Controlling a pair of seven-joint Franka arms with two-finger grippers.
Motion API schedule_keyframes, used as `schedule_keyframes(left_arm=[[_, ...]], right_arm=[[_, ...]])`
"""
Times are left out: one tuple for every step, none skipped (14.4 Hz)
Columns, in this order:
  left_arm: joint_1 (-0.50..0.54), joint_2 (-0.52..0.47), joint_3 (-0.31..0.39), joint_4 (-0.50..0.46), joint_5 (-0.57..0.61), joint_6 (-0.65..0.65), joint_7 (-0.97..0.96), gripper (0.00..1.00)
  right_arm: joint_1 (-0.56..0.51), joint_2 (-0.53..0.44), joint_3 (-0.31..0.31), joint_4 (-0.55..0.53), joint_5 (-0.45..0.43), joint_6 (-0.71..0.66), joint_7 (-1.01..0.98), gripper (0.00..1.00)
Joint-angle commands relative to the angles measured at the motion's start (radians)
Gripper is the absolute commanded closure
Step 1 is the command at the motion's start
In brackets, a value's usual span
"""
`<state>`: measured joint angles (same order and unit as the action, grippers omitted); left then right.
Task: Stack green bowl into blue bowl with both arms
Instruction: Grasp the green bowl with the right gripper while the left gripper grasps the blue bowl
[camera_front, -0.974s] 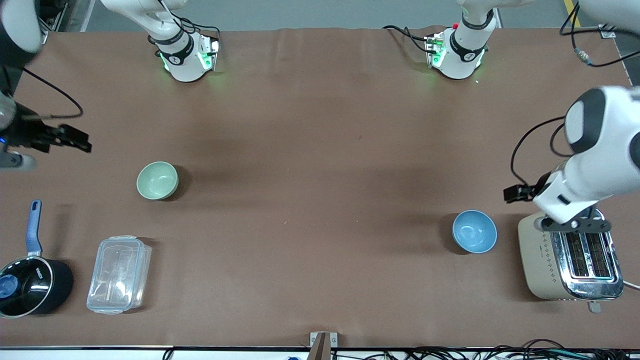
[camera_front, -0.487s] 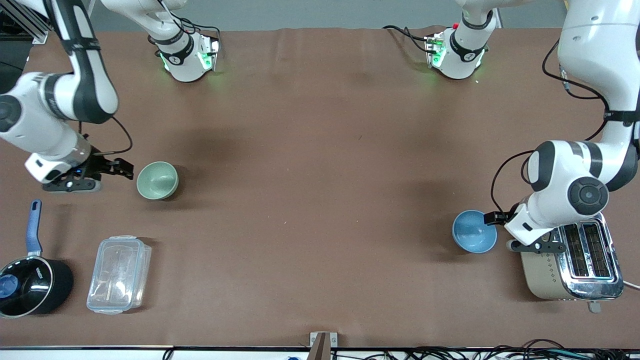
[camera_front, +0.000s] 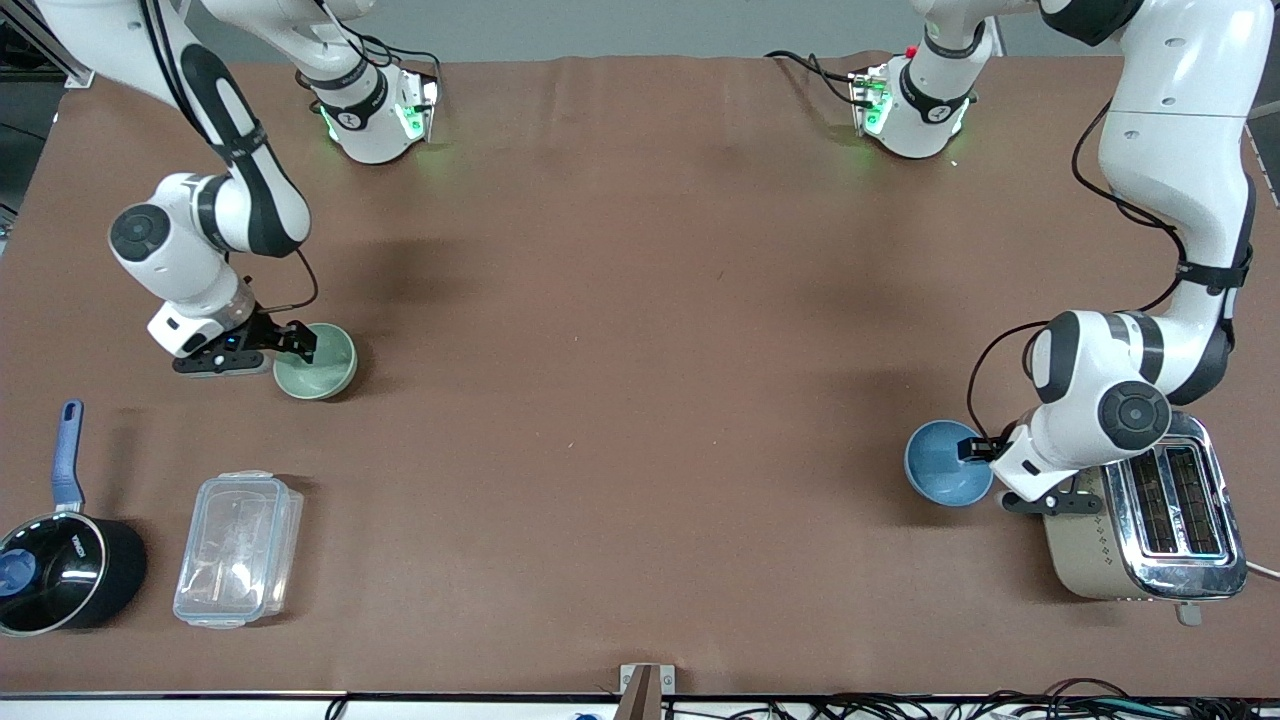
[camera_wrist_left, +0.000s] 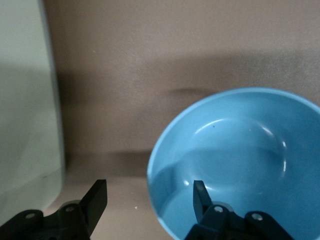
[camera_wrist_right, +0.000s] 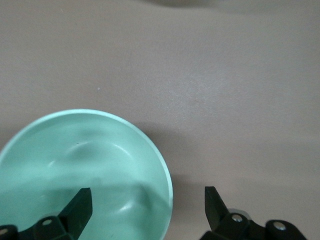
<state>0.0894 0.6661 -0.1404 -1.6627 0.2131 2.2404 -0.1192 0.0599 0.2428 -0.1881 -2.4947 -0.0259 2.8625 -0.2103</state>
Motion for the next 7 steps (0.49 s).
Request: schedule_keyframes(left_arm=[[-0.005, 0.010, -0.004, 0.004, 0.014, 0.008, -0.022, 0.61], [-0.007, 0.012, -0.005, 0.006, 0.009, 0.008, -0.023, 0.73], [-0.008, 0.012, -0.007, 0.006, -0.004, 0.008, -0.039, 0.84], [-0.007, 0.009, -0.010, 0.003, -0.021, 0.008, -0.084, 0.92], [-0.010, 0.004, -0.013, 0.003, -0.023, 0.002, -0.123, 1.00], [-0.010, 0.003, -0.027, 0.003, -0.024, 0.001, -0.146, 1.00], [-0.005, -0.002, -0.051, 0.004, -0.024, -0.002, -0.164, 1.00]], right_arm=[[-0.017, 0.004, 0.006, -0.032, -0.012, 0.052, -0.023, 0.19], [-0.017, 0.004, 0.006, -0.032, -0.012, 0.051, -0.023, 0.34], [-0.017, 0.004, 0.006, -0.032, -0.012, 0.051, -0.023, 0.51], [-0.017, 0.003, 0.006, -0.032, -0.012, 0.048, -0.020, 0.67], [-0.018, 0.001, 0.006, -0.032, -0.012, 0.043, -0.012, 0.87], [-0.022, 0.001, 0.006, -0.030, -0.011, 0.040, -0.006, 1.00], [-0.022, 0.001, 0.006, -0.029, -0.011, 0.038, -0.004, 1.00]])
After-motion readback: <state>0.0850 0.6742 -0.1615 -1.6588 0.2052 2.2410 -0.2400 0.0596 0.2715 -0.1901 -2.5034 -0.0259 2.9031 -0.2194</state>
